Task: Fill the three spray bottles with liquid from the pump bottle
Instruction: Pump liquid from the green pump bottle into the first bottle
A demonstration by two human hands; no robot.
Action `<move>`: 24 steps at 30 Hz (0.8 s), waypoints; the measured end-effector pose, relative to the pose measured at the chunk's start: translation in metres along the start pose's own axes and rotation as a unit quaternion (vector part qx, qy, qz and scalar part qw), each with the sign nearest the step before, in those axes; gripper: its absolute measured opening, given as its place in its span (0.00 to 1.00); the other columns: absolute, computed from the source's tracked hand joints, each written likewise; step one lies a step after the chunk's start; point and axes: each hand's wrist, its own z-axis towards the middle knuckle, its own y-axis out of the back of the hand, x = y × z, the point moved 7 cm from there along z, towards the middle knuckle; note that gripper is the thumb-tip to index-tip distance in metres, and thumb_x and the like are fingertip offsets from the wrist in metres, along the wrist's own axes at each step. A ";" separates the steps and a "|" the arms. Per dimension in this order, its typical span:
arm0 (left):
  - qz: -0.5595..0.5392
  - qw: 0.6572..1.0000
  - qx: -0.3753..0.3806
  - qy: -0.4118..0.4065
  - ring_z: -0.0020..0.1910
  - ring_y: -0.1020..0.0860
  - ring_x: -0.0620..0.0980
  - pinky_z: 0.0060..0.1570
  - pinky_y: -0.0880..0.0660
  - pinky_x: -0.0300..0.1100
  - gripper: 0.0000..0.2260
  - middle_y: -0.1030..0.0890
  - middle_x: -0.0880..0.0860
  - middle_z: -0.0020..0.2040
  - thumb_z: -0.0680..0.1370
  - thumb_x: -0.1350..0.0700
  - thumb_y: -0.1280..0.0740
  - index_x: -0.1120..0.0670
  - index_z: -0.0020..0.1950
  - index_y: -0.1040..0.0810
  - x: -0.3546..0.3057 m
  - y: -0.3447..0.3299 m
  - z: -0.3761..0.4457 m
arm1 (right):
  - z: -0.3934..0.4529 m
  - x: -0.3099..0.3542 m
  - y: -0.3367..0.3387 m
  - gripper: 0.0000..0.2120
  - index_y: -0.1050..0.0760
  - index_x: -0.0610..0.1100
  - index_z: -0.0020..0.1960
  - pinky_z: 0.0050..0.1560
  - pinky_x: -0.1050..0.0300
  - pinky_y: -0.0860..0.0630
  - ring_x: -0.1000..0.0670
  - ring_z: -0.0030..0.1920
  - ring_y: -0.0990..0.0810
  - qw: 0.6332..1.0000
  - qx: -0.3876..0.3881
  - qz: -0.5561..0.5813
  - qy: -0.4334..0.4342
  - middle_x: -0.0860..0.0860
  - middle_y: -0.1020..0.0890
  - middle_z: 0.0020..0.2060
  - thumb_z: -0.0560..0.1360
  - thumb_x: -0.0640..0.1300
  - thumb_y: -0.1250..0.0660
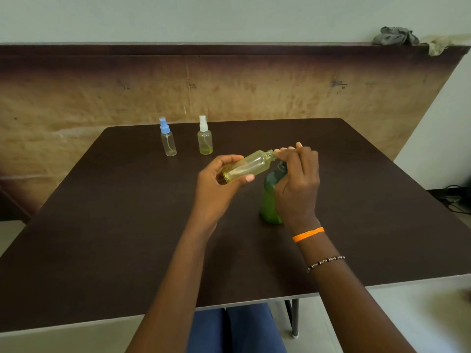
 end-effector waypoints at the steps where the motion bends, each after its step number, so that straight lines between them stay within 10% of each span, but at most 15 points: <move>1: -0.002 1.000 0.000 0.001 0.48 0.20 0.43 0.49 0.22 0.40 0.16 0.18 0.48 0.49 0.68 0.62 0.25 0.48 0.50 0.21 0.000 0.000 0.000 | 0.001 0.000 0.000 0.14 0.21 0.31 0.46 0.59 0.55 0.29 0.39 0.40 0.25 1.000 0.003 0.000 -0.001 0.37 0.22 0.40 0.73 0.26 0.45; 8: -0.012 1.000 0.003 -0.010 0.48 0.20 0.44 0.50 0.23 0.40 0.15 0.18 0.49 0.48 0.68 0.63 0.26 0.48 0.50 0.21 -0.006 0.000 0.000 | 0.010 0.004 0.002 0.15 0.22 0.32 0.46 0.44 0.51 0.27 0.42 0.41 0.27 0.999 0.033 0.021 -0.008 0.38 0.24 0.39 0.71 0.28 0.47; 14: -0.029 1.000 -0.001 0.000 0.47 0.20 0.42 0.49 0.23 0.36 0.17 0.17 0.49 0.48 0.67 0.64 0.26 0.50 0.52 0.21 -0.004 0.002 0.000 | 0.003 -0.001 0.000 0.13 0.22 0.31 0.46 0.61 0.54 0.28 0.44 0.41 0.28 1.000 0.005 0.010 -0.005 0.39 0.24 0.39 0.71 0.23 0.44; 24: -0.024 1.000 0.016 0.005 0.50 0.20 0.40 0.50 0.24 0.34 0.19 0.18 0.46 0.50 0.69 0.66 0.28 0.50 0.56 0.22 -0.007 0.001 -0.002 | 0.014 0.007 0.008 0.16 0.21 0.32 0.45 0.43 0.53 0.25 0.42 0.41 0.24 0.999 0.020 0.039 -0.007 0.40 0.21 0.41 0.69 0.28 0.47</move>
